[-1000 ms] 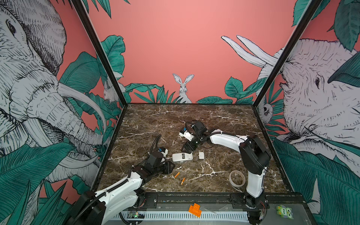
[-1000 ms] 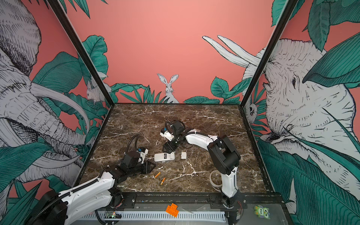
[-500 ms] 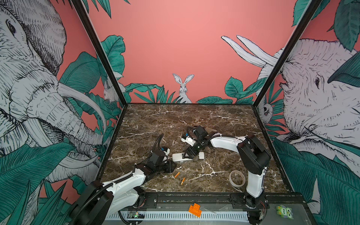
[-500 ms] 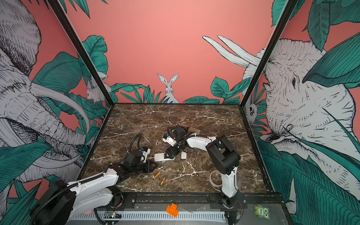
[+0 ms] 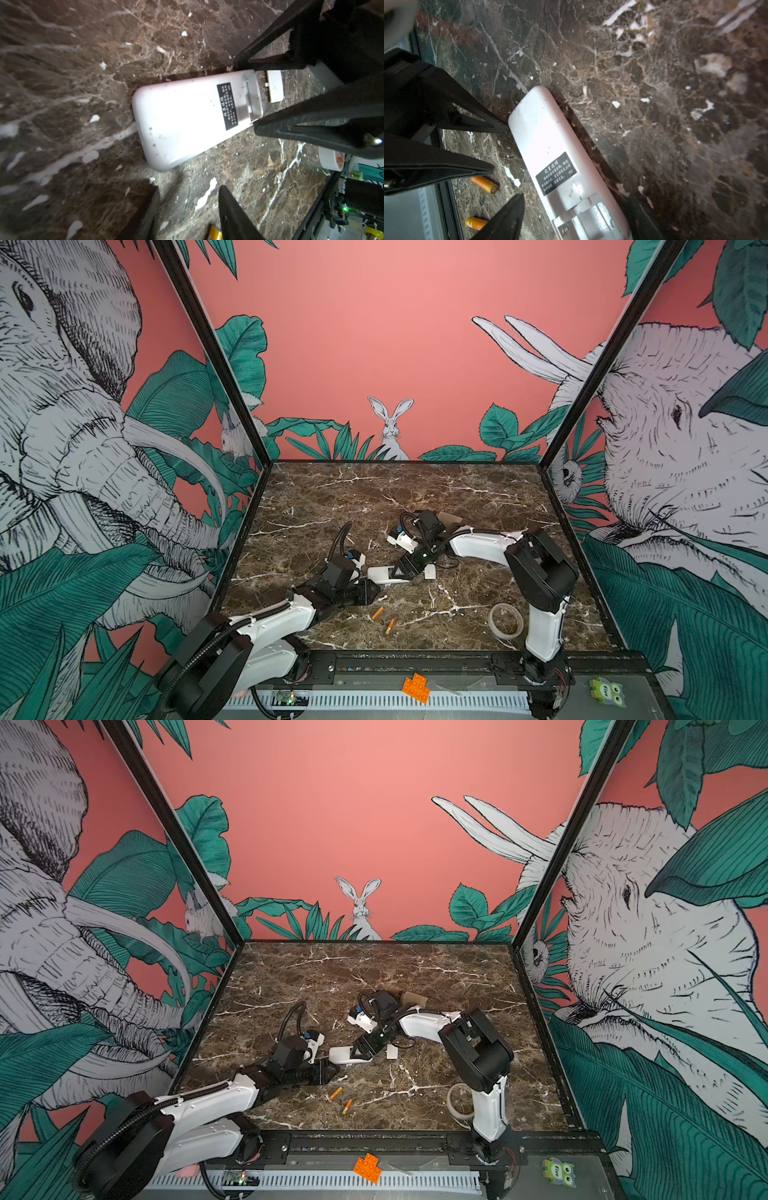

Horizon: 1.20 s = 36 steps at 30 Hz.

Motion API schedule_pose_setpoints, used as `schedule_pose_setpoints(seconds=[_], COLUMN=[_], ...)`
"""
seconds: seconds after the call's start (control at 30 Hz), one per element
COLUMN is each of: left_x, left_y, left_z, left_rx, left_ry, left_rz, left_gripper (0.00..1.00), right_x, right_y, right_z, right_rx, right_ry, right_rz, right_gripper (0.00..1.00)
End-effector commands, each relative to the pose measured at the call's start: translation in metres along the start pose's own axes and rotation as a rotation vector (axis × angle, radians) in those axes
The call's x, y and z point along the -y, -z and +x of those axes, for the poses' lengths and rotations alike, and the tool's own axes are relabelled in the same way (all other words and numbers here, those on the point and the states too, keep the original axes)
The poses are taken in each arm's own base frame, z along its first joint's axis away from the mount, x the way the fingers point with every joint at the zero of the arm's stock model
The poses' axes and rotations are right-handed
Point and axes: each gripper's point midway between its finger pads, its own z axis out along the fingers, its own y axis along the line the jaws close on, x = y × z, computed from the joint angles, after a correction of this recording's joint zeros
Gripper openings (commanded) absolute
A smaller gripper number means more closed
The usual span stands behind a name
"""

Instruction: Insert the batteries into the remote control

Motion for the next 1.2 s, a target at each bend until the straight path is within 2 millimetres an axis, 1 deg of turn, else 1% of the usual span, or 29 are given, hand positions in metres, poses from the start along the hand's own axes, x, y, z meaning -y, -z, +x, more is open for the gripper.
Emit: schedule_pose_setpoints(seconds=[0.0, 0.23, 0.53, 0.8, 0.93, 1.03, 1.17], left_x=[-0.005, -0.005, -0.005, -0.004, -0.004, -0.003, 0.000], left_y=[-0.002, -0.005, -0.006, -0.007, 0.000, 0.013, 0.030], left_z=[0.004, 0.001, 0.000, -0.001, -0.001, -0.002, 0.004], left_rx=[-0.022, -0.025, -0.021, -0.028, -0.030, -0.025, -0.049], left_ry=[-0.001, -0.005, -0.005, -0.010, -0.019, -0.038, -0.086], left_rz=[-0.032, -0.038, -0.039, -0.042, -0.056, -0.076, -0.119], left_gripper=[0.48, 0.48, 0.48, 0.48, 0.48, 0.48, 0.50], right_x=[-0.005, -0.007, -0.007, -0.006, -0.006, -0.007, -0.007], right_y=[0.003, 0.004, 0.005, 0.007, 0.011, 0.019, 0.032], right_z=[0.002, 0.000, 0.004, 0.001, -0.005, -0.012, -0.013], right_rx=[0.007, 0.024, 0.029, 0.039, 0.041, 0.045, 0.043], right_ry=[0.000, -0.003, -0.008, 0.000, 0.019, 0.049, 0.085], right_rz=[-0.022, -0.028, -0.022, -0.013, 0.002, 0.025, 0.067], right_gripper=[0.76, 0.76, 0.75, 0.75, 0.75, 0.76, 0.76])
